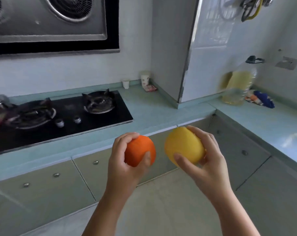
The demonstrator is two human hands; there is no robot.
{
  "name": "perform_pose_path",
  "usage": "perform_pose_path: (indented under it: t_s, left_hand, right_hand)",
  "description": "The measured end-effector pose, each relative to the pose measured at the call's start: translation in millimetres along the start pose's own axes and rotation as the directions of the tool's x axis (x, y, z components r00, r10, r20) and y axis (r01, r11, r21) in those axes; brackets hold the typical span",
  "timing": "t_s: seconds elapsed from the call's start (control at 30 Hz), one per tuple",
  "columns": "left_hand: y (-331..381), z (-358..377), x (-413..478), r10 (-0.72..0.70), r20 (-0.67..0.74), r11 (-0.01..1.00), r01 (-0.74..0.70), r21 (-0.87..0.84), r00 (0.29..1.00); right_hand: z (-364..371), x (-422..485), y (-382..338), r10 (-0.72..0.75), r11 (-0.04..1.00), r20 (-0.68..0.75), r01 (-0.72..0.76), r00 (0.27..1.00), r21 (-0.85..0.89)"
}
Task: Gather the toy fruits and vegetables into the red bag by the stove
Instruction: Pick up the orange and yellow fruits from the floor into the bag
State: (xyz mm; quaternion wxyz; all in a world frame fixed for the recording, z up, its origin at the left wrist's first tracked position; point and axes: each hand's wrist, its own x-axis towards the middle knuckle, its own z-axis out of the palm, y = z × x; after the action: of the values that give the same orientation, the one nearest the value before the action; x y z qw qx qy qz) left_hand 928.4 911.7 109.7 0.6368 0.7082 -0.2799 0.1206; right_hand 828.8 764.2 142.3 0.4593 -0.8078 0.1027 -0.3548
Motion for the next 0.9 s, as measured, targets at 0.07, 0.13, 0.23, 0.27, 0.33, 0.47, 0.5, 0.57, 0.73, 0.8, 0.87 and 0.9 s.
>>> perform_pose_path:
  t_s: [0.07, 0.13, 0.23, 0.27, 0.33, 0.47, 0.5, 0.57, 0.73, 0.8, 0.87, 0.9]
  left_hand:
    - [-11, -35, 4, -0.016, -0.048, 0.999, 0.018, 0.038, 0.999]
    - [-23, -75, 5, -0.035, -0.106, 0.997, 0.042, 0.067, 0.994]
    - [-39, -139, 6, -0.100, -0.230, 0.990, 0.119, 0.071, 0.968]
    - [-44, -161, 6, -0.114, -0.277, 0.988, 0.138, 0.068, 0.954]
    - [-54, -204, 4, -0.112, -0.353, 0.982, 0.157, 0.102, 0.929]
    - [-74, -282, -2, -0.067, -0.443, 0.961, 0.177, 0.211, 0.894]
    - [-78, -297, -5, -0.065, -0.465, 0.957, 0.187, 0.221, 0.883]
    - [-84, -323, -12, -0.089, -0.510, 0.953, 0.223, 0.207, 0.856]
    - [-96, -380, -33, -0.117, -0.620, 0.939, 0.289, 0.185, 0.776]
    - [-102, -398, -42, -0.139, -0.663, 0.933, 0.321, 0.161, 0.735]
    - [-109, -413, -51, -0.180, -0.705, 0.922, 0.368, 0.123, 0.686]
    - [-114, -420, -54, -0.194, -0.726, 0.917, 0.385, 0.106, 0.660]
  right_hand:
    - [37, 5, -12, -0.016, 0.999, 0.063, 0.014, 0.998, 0.030]
    - [75, 7, -25, -0.046, 0.998, 0.122, 0.040, 0.991, 0.057]
    - [136, 4, -47, -0.075, 0.991, 0.187, 0.053, 0.979, 0.119]
    - [158, 2, -54, -0.082, 0.987, 0.211, 0.051, 0.974, 0.149]
    - [202, -4, -70, -0.095, 0.977, 0.272, 0.037, 0.958, 0.210]
    - [282, -16, -102, -0.146, 0.962, 0.375, 0.042, 0.915, 0.270]
    - [296, -18, -107, -0.153, 0.959, 0.393, 0.040, 0.907, 0.281]
    - [319, -22, -115, -0.173, 0.952, 0.427, 0.039, 0.888, 0.305]
    - [384, -37, -134, -0.213, 0.935, 0.517, 0.020, 0.829, 0.353]
    - [409, -44, -141, -0.234, 0.924, 0.543, 0.012, 0.807, 0.381]
    - [432, -50, -146, -0.245, 0.915, 0.576, -0.011, 0.780, 0.404]
    - [444, -53, -147, -0.251, 0.911, 0.591, -0.019, 0.767, 0.412]
